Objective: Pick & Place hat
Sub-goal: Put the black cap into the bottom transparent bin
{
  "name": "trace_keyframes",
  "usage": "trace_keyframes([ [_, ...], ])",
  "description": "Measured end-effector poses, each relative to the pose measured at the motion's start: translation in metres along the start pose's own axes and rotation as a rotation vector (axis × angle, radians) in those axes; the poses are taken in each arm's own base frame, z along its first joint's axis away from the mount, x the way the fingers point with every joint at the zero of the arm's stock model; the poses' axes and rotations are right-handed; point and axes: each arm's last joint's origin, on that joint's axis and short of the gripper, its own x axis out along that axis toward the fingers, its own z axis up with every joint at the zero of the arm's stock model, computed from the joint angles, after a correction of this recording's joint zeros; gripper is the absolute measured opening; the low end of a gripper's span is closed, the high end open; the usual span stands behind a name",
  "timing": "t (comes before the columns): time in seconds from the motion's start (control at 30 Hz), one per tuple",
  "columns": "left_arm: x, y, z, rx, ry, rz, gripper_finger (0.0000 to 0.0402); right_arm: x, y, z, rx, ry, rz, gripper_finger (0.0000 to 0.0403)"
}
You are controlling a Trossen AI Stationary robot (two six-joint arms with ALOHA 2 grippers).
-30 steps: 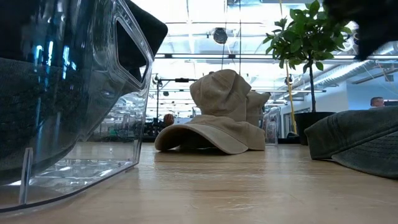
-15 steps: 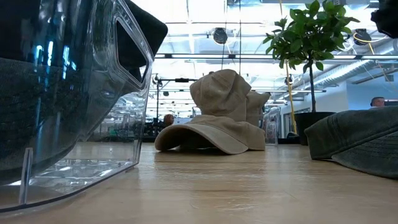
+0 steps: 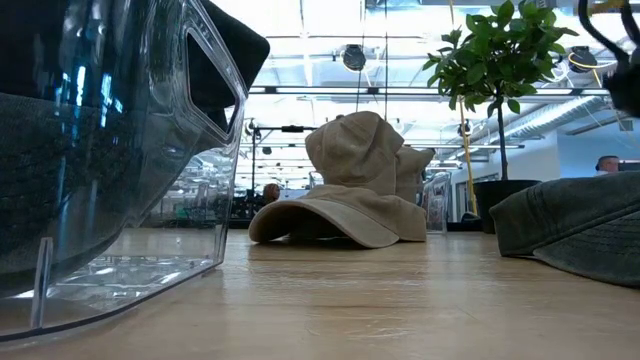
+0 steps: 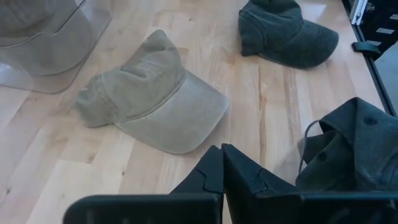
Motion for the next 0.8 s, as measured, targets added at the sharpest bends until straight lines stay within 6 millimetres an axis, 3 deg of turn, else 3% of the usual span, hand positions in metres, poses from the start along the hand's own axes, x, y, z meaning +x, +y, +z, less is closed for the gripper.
trace_keyframes([
  [0.17,0.0,0.0,0.0,0.0,-0.002,0.0,0.0015,0.033,-0.015,0.0,0.02,0.103,0.064,0.0271],
  [0.27,0.0,0.0,0.001,0.0,-0.009,-0.002,0.0024,0.047,-0.023,0.001,0.059,0.167,0.092,0.0265],
  [0.4,0.0,0.0,0.002,0.013,-0.02,-0.003,0.0016,0.053,-0.03,0.004,0.063,0.163,0.069,0.0201],
  [0.63,0.0,0.0,0.003,0.012,-0.024,-0.004,0.0016,0.053,-0.026,0.004,0.01,0.144,0.132,0.0023],
  [0.8,0.0,0.0,0.003,0.015,-0.024,-0.004,0.0023,0.05,-0.018,0.005,-0.04,0.036,0.213,0.0009],
])
